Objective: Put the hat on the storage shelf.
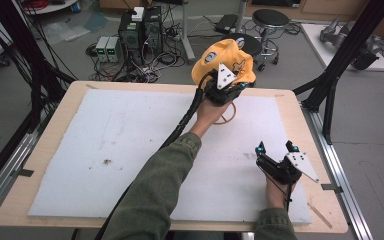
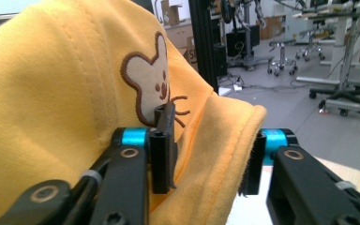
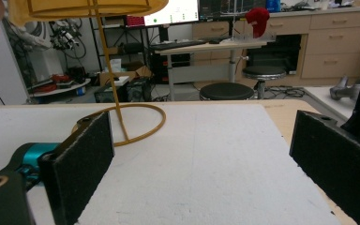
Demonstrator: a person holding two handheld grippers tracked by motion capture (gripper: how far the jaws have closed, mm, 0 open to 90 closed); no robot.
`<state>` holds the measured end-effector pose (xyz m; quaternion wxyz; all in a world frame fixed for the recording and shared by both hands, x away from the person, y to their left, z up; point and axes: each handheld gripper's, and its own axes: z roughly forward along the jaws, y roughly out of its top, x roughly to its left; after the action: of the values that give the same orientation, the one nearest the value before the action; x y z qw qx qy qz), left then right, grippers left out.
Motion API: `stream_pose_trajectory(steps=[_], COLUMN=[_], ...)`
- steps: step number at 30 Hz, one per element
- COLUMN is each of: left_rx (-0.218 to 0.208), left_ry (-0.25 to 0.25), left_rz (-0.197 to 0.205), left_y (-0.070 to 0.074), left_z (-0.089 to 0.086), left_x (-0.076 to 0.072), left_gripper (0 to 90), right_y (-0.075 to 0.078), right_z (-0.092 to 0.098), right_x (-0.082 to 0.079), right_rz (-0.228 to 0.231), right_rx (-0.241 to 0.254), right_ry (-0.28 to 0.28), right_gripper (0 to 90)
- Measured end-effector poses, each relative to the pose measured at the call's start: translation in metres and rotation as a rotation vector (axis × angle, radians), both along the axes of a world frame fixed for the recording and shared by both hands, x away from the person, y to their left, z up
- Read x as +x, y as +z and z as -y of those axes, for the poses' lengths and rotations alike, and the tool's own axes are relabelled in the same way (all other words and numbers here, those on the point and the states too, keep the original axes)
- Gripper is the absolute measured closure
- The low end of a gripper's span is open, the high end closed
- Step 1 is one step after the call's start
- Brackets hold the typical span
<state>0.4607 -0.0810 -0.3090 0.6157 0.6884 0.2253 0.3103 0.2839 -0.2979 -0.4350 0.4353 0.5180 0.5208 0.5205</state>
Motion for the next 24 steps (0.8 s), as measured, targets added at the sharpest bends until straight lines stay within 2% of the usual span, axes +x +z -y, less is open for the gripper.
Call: stream_pose_trajectory(steps=[3, 7, 10, 14, 17, 21, 24], left_rx=[-0.016, 0.016, 0.038, 0.073, 0.067, 0.037, 0.013], left_ry=[-0.014, -0.029, -0.039, -0.066, -0.074, -0.096, -0.093], left_rz=[-0.013, -0.031, -0.047, -0.047, -0.045, -0.072, -0.042], left_y=[0.002, 0.001, -0.002, -0.005, -0.004, 0.005, 0.018], left_z=[-0.006, -0.008, -0.003, 0.004, 0.005, -0.002, -0.013], left_x=[-0.001, -0.002, -0.006, -0.012, -0.014, -0.019, -0.026], left_gripper=[61.2, 58.6, 41.2, 34.9, 33.0, 30.0, 29.7], right_y=[0.0, 0.0, 0.001, 0.001, 0.001, 0.001, 0.001], right_z=[0.0, 0.0, 0.0, 0.0, 0.0, 0.0, 0.0], right_x=[0.0, -0.001, -0.001, -0.001, -0.002, -0.002, -0.002], right_rz=[0.0, 0.002, 0.004, 0.009, 0.01, 0.01, 0.017], right_rx=[-0.005, 0.0, 0.0, 0.005, 0.002, -0.002, -0.007], right_ry=[-0.003, -0.012, -0.019, -0.02, -0.02, -0.021, -0.017], right_gripper=[5.5, 5.5, 5.5, 5.5, 5.5, 5.5, 5.5])
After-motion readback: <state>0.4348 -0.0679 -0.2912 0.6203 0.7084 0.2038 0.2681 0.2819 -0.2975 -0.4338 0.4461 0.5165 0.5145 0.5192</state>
